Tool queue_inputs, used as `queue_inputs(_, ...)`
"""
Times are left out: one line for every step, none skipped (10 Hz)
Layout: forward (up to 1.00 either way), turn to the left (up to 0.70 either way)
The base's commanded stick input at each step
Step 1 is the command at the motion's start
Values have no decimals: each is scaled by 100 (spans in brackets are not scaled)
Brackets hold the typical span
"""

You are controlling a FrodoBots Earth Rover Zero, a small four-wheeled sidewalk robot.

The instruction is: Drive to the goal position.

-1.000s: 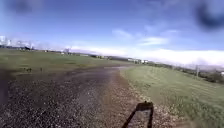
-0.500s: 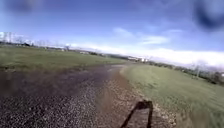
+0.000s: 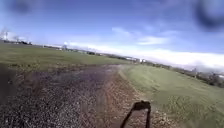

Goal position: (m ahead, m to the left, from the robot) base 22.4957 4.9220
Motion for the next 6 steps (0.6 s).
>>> queue_inputs(70, 0)
queue_inputs(70, 0)
queue_inputs(70, 0)
queue_inputs(70, 0)
queue_inputs(70, 0)
queue_inputs(70, 0)
